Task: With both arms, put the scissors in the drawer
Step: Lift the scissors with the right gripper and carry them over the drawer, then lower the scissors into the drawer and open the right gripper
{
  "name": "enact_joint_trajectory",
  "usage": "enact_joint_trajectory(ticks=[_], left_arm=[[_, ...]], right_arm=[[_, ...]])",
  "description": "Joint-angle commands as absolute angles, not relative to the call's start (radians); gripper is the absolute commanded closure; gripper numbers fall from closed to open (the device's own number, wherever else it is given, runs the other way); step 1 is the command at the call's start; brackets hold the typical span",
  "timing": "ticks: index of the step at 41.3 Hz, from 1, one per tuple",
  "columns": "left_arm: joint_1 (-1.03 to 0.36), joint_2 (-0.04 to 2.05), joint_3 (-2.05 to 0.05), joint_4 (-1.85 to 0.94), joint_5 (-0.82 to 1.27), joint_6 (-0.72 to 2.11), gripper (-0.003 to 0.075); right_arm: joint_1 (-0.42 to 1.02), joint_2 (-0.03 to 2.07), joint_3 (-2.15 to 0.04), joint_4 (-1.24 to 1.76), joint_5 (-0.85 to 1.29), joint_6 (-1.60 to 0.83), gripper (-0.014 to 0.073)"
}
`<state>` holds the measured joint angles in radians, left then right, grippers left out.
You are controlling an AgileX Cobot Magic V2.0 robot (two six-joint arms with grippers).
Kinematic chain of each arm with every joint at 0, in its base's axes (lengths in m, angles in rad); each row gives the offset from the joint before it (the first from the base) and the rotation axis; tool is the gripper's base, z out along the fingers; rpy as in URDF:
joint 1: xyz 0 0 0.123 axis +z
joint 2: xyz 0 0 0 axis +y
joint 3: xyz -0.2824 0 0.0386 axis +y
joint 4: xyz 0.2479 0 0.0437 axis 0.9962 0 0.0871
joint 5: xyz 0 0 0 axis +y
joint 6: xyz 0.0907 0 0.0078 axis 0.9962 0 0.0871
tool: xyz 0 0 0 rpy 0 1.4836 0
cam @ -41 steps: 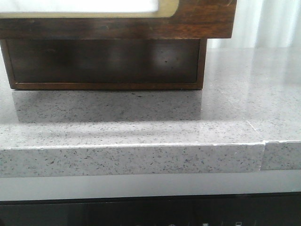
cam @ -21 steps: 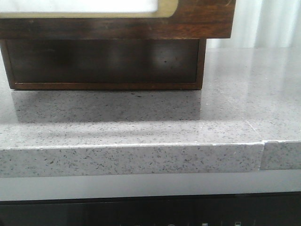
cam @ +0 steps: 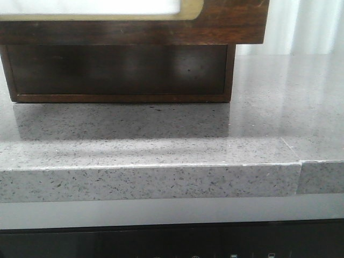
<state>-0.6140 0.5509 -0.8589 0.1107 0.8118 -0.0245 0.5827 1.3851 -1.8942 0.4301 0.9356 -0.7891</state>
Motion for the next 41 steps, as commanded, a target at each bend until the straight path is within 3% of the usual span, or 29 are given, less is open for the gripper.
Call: enact_joint_trajectory(ticks=[1, 41], left_arm=[[-0.621, 0.553, -0.891, 0.111, 0.735, -0.032, 0.0226], [-0.621, 0.553, -0.891, 0.111, 0.735, -0.032, 0.0226]], right_arm=[[0.627, 1.403, -1.925, 0.458, 0.848, -0.841, 0.0512], [0.652, 1.729, -1.925, 0.166, 1.032, -0.873, 0.0512]])
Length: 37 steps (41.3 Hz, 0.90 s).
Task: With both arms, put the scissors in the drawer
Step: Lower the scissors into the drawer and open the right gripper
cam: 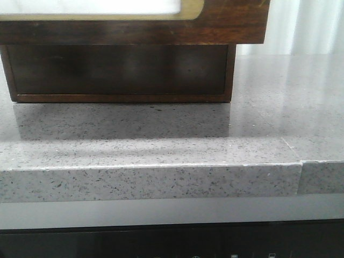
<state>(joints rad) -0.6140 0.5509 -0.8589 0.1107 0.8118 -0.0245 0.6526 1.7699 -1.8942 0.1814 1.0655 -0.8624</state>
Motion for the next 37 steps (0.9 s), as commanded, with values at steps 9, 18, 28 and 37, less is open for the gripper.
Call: enact_joint_trajectory(ticks=[9, 18, 28, 37], left_arm=[[-0.621, 0.553, -0.891, 0.111, 0.735, -0.032, 0.0226], [-0.621, 0.553, -0.891, 0.111, 0.735, -0.032, 0.0226], [-0.621, 0.553, -0.891, 0.111, 0.735, -0.032, 0.0226], [-0.621, 0.553, -0.891, 0.111, 0.735, -0.032, 0.0226]], right_arm=[[0.652, 1.737, -1.925, 0.15, 1.053, -0.873, 0.051], [0.652, 1.737, -1.925, 0.149, 1.083, -0.873, 0.0405], [0.652, 1.737, -1.925, 0.149, 1.087, -0.873, 0.0278], [0.651, 1.735, -1.925, 0.149, 1.086, -0.872, 0.0264]])
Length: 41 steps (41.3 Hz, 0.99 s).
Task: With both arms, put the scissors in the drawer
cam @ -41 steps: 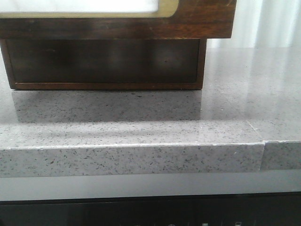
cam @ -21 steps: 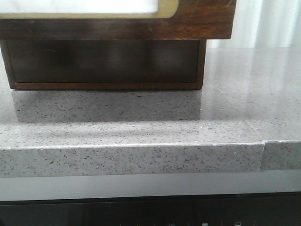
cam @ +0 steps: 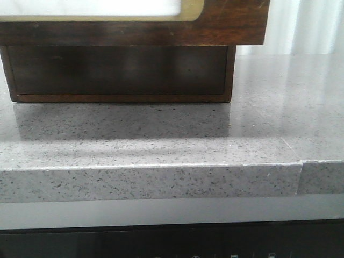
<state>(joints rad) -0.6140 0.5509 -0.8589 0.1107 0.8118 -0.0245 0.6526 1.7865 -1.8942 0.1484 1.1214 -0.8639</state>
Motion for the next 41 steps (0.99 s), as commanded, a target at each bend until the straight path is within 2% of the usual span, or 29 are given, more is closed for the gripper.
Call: enact_joint_trajectory(ticks=[1, 16, 30, 41], left_arm=[[-0.621, 0.553, -0.891, 0.111, 0.735, -0.032, 0.0226], [-0.621, 0.553, -0.891, 0.111, 0.735, -0.032, 0.0226], [-0.621, 0.553, -0.891, 0.111, 0.735, -0.032, 0.0226], [-0.621, 0.553, -0.891, 0.111, 0.735, -0.032, 0.0226]], right_arm=[[0.651, 1.733, -1.925, 0.149, 1.087, -0.871, 0.0264], [0.65, 1.659, -1.927, 0.148, 1.117, -0.729, 0.0264], [0.65, 1.477, -1.924, 0.145, 1.12, -0.341, 0.0264], [0.65, 1.269, -1.768, 0.134, 1.064, -0.187, 0.0264]])
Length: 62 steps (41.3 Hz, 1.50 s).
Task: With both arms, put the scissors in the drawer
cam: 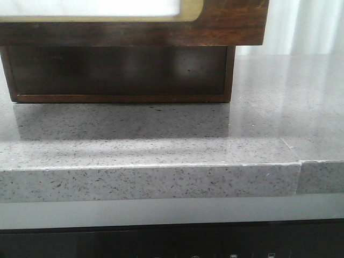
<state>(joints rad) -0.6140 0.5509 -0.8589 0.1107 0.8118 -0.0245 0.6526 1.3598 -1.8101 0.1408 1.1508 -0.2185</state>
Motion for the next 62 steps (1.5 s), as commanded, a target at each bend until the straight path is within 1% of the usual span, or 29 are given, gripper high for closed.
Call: enact_joint_trajectory(ticks=[1, 17, 25, 35, 49, 51, 53, 55, 56, 58, 60, 62], left_arm=[[-0.621, 0.553, -0.891, 0.111, 0.735, -0.032, 0.0226], [-0.621, 0.553, -0.891, 0.111, 0.735, -0.032, 0.0227], [-0.621, 0.553, -0.891, 0.111, 0.735, -0.032, 0.0226], [-0.621, 0.553, -0.891, 0.111, 0.735, -0.032, 0.0226], [-0.621, 0.553, -0.891, 0.111, 0.738, -0.032, 0.023], [-0.621, 0.553, -0.889, 0.111, 0.738, -0.032, 0.0253], [-0.621, 0.553, -0.889, 0.111, 0.739, -0.032, 0.0304], [-0.621, 0.553, -0.889, 0.111, 0.739, -0.032, 0.0374], [-0.621, 0.553, -0.889, 0.111, 0.739, -0.032, 0.0407], [-0.621, 0.553, -0.889, 0.111, 0.739, -0.032, 0.0485], [-0.621, 0.553, -0.889, 0.111, 0.739, -0.032, 0.0573], [-0.621, 0.553, -0.889, 0.111, 0.739, -0.032, 0.0645]], right_arm=[[0.65, 1.246, -1.747, 0.134, 1.052, -0.187, 0.0264], [0.65, 0.9, -1.325, 0.134, 0.954, -0.186, 0.0264], [0.65, 0.722, -1.15, 0.134, 0.934, -0.185, 0.0264], [0.65, 0.58, -1.019, 0.134, 0.931, -0.185, 0.0264], [0.65, 0.558, -0.976, 0.134, 0.927, -0.158, 0.0266], [0.65, 0.558, -0.976, 0.134, 0.927, -0.158, 0.0284], [0.65, 0.558, -0.976, 0.134, 0.927, -0.158, 0.0328], [0.65, 0.558, -0.976, 0.134, 0.927, -0.158, 0.04], [0.65, 0.558, -0.976, 0.134, 0.927, -0.158, 0.042], [0.65, 0.558, -0.976, 0.134, 0.927, -0.158, 0.0498], [0.65, 0.558, -0.976, 0.134, 0.928, -0.158, 0.0562], [0.65, 0.558, -0.976, 0.134, 0.928, -0.158, 0.0617]])
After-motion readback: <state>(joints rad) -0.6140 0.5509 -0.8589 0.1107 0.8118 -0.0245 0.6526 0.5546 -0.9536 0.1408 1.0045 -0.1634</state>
